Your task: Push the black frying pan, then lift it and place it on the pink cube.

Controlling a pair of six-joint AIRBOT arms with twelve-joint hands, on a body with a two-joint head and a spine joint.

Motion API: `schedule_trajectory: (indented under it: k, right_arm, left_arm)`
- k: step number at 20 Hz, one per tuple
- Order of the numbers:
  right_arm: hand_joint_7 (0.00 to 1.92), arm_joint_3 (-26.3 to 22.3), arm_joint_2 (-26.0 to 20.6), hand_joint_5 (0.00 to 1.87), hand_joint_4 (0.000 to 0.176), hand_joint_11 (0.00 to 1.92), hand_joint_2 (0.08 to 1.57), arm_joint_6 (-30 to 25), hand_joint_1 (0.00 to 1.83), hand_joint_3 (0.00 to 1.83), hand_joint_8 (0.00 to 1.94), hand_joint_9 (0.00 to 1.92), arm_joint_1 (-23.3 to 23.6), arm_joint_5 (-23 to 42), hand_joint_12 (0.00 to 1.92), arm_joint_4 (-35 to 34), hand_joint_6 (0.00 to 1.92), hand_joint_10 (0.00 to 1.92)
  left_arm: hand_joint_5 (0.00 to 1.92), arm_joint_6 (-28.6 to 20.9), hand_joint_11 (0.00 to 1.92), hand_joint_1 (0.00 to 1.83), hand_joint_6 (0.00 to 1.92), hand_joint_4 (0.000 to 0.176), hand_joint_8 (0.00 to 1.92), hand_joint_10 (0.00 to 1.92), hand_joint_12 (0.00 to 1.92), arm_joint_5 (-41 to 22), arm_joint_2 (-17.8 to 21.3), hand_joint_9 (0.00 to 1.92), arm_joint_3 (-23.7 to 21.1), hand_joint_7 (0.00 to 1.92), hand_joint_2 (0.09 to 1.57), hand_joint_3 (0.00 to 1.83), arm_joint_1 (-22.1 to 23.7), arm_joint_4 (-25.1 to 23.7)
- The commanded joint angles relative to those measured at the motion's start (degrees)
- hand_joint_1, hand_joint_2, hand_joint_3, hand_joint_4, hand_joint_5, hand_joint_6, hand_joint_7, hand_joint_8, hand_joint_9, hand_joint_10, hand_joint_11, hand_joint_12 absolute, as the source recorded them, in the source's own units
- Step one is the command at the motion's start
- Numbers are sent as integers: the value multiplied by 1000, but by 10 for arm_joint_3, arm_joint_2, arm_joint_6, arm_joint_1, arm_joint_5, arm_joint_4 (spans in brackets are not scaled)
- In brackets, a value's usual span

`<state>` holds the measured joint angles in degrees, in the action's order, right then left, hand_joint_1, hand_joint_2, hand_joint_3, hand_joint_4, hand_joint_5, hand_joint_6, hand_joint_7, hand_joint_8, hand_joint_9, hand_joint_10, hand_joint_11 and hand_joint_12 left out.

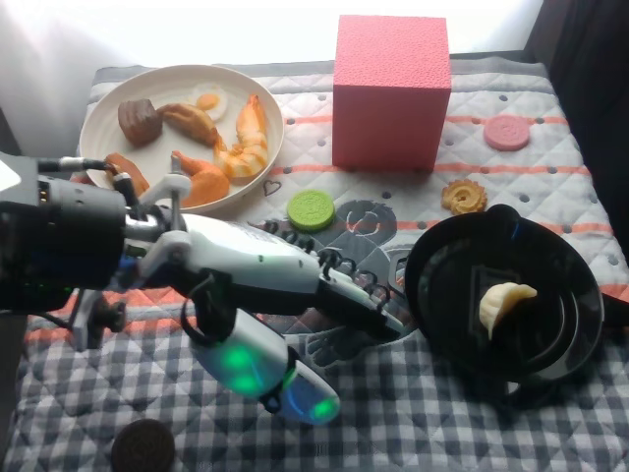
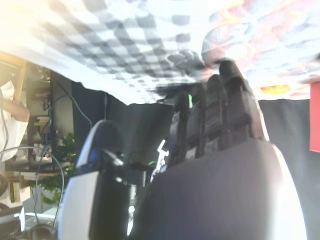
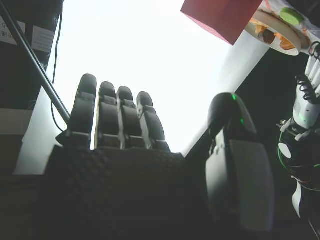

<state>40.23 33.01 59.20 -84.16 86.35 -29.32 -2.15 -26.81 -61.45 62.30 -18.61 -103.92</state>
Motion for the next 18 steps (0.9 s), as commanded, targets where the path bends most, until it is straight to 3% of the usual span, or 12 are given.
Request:
schedule_trajectory:
  k: [1, 3, 4, 6, 8, 10, 11, 12, 13, 16, 17, 18]
  right_arm:
    - [0, 2, -2, 0, 34, 0, 1239, -1, 354, 0, 0, 0, 2, 72, 109, -6, 0, 0]
    - [0, 2, -2, 0, 25, 0, 1240, -1, 352, 1, 0, 0, 1, 72, 107, -7, 0, 0]
    - [0, 2, -2, 0, 35, 0, 1235, -1, 342, 0, 0, 0, 1, 72, 110, -7, 0, 0]
    - [0, 2, -2, 0, 22, 0, 1238, -1, 331, 2, 0, 0, 1, 73, 230, -7, 0, 0]
    - [0, 2, -2, 0, 33, 0, 1242, -1, 342, 1, 0, 0, 1, 76, 192, -8, 0, 0]
    - [0, 2, -1, 0, 23, 0, 1239, -1, 343, 0, 0, 0, 1, 77, 180, -8, 0, 0]
    - [0, 2, -1, 0, 26, 0, 1233, -1, 339, 0, 0, 0, 1, 78, 180, -8, 0, 0]
    - [0, 2, -1, 0, 15, 0, 1243, -1, 361, 0, 0, 0, 1, 78, 214, -8, 0, 0]
    - [0, 2, -1, 0, 21, 0, 1248, -1, 354, 1, 0, 0, 1, 78, 225, -8, 0, 0]
    - [0, 2, -1, 0, 17, 0, 1256, -1, 345, 3, 0, 0, 1, 78, 193, -8, 0, 0]
    - [0, 2, -1, 0, 25, 0, 1252, -2, 333, 1, 0, 0, 1, 78, 194, -8, 0, 0]
    - [0, 2, -1, 0, 14, 0, 1253, -2, 356, 0, 0, 0, 1, 78, 251, -8, 0, 0]
  left_arm:
    - [214, -3, 0, 454, 16, 12, 9, 29, 579, 0, 9, 172, 0, 173, 1175, 0, 10, 30]
    - [230, -3, 0, 433, 12, 6, 6, 25, 750, 9, 15, 197, -4, 202, 1224, 19, 16, 16]
    - [258, -3, 0, 364, 15, 0, 4, 20, 743, 11, 15, 207, -4, 217, 1333, 25, 17, 11]
    - [189, -3, 0, 205, 11, 0, 6, 13, 413, 17, 13, 141, -4, 161, 1435, 20, 17, 2]
    - [184, -3, 0, 367, 7, 0, 2, 5, 199, 20, 9, 121, -3, 147, 1283, 0, 19, -3]
    - [245, -3, 0, 496, 11, 0, 3, 10, 345, 25, 3, 166, 2, 194, 1247, 0, 19, -4]
    - [182, -3, 0, 396, 1, 0, 0, 1, 201, 28, -1, 106, 4, 127, 1220, 0, 19, -5]
    - [191, -3, 0, 429, 5, 0, 3, 2, 125, 31, -3, 101, 6, 139, 1248, 0, 19, -7]
    - [189, -3, 0, 442, 3, 0, 0, 1, 57, 35, -9, 96, 10, 135, 1248, 0, 19, -8]
    - [237, -3, 0, 503, 7, 5, 1, 5, 237, 38, -15, 129, 13, 161, 1245, 0, 17, -11]
    - [215, -3, 0, 475, 2, 9, 0, 1, 255, 39, -18, 118, 15, 144, 1235, 0, 17, -10]
    - [237, -3, 0, 480, 12, 9, 4, 5, 261, 39, -18, 128, 16, 152, 1267, 6, 17, -8]
